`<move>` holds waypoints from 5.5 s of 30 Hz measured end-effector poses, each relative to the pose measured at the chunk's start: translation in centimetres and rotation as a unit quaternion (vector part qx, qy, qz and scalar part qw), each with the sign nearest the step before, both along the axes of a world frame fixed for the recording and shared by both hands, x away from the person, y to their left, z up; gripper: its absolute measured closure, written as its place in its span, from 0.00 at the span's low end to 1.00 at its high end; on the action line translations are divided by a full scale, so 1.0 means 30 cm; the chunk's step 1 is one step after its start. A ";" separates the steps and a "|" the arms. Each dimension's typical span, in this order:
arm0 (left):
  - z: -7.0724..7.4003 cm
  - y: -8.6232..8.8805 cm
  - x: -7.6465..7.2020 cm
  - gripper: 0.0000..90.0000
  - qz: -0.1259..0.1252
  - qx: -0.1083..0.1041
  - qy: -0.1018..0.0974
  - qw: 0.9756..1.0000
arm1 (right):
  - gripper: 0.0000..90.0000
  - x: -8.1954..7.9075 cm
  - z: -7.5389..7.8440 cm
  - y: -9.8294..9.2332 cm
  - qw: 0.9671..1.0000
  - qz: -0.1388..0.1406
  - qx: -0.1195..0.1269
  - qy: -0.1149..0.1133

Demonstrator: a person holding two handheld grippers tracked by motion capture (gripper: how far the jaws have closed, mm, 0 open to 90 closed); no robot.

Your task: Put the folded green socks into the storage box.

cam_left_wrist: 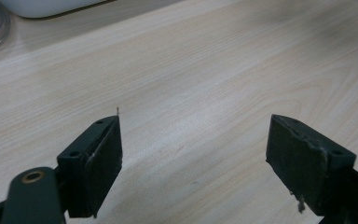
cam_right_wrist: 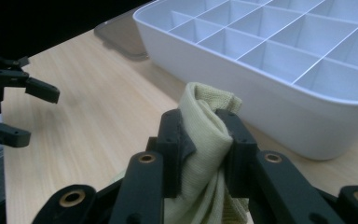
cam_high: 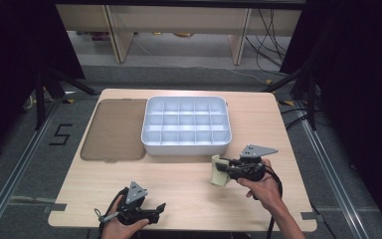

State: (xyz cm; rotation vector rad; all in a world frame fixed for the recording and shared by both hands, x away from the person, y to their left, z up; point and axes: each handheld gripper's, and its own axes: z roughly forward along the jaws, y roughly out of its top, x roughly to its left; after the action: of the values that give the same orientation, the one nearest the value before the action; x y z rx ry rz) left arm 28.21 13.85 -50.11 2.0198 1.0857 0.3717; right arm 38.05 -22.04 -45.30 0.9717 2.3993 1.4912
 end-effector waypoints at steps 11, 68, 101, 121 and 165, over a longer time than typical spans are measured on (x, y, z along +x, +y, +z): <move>-0.005 0.010 -0.001 0.17 0.001 -0.002 0.002 1.000 | 0.81 0.055 0.088 -0.021 0.999 -0.031 -0.002 -0.018; -0.004 -0.023 -0.004 0.18 -0.003 0.016 -0.003 1.000 | 0.81 0.311 0.184 0.025 0.986 -0.134 -0.072 -0.072; 0.004 -0.001 -0.014 0.19 -0.009 0.026 -0.010 1.000 | 0.81 0.433 0.155 0.109 0.978 -0.143 -0.140 -0.053; -0.005 -0.005 -0.012 0.19 -0.010 0.028 -0.002 1.000 | 0.81 0.404 0.067 0.132 0.976 -0.127 -0.170 -0.053; -0.005 0.001 -0.010 0.19 -0.007 0.030 0.002 1.000 | 0.68 0.382 0.008 0.135 0.964 -0.086 -0.245 -0.055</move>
State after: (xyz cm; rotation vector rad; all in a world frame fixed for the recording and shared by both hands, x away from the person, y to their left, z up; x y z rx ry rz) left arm 27.92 13.89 -50.26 2.0796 1.0731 0.3975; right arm 49.50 -17.98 -45.07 0.9180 2.3573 0.8070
